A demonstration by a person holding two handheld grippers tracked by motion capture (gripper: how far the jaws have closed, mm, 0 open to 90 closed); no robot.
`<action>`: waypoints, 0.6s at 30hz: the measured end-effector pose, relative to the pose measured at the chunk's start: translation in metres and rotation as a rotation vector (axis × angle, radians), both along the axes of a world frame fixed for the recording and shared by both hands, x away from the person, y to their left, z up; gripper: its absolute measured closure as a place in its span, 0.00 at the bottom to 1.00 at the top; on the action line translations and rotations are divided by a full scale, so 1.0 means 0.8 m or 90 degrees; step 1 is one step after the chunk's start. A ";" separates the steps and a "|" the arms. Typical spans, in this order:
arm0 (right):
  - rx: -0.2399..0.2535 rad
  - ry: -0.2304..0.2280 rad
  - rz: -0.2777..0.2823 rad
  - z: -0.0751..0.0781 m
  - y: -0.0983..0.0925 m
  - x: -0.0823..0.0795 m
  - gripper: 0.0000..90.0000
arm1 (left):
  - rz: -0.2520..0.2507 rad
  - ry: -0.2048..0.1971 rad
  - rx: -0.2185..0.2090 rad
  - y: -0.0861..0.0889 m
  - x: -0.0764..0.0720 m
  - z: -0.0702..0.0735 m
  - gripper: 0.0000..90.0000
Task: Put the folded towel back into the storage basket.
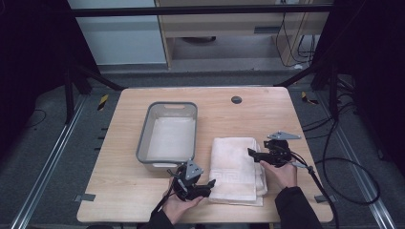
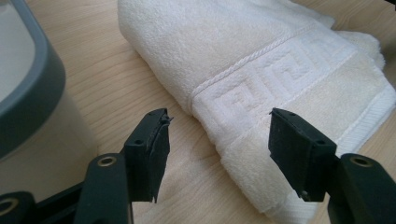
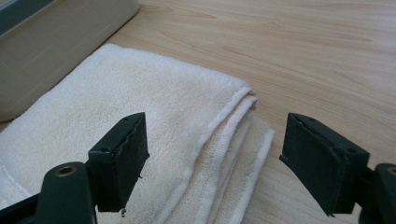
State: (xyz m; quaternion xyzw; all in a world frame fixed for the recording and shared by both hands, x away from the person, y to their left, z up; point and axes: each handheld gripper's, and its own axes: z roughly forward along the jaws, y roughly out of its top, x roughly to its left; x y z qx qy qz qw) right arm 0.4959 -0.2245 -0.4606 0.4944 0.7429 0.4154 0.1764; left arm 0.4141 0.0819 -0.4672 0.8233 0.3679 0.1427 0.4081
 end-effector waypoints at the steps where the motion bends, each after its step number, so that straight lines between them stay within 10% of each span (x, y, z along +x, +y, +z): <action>1: 0.001 0.004 -0.001 -0.002 -0.001 0.001 0.25 | 0.002 0.003 0.000 -0.002 0.001 -0.002 0.42; 18: -0.026 0.037 0.008 -0.027 0.013 0.012 0.27 | 0.008 0.024 0.008 -0.012 0.015 -0.027 0.37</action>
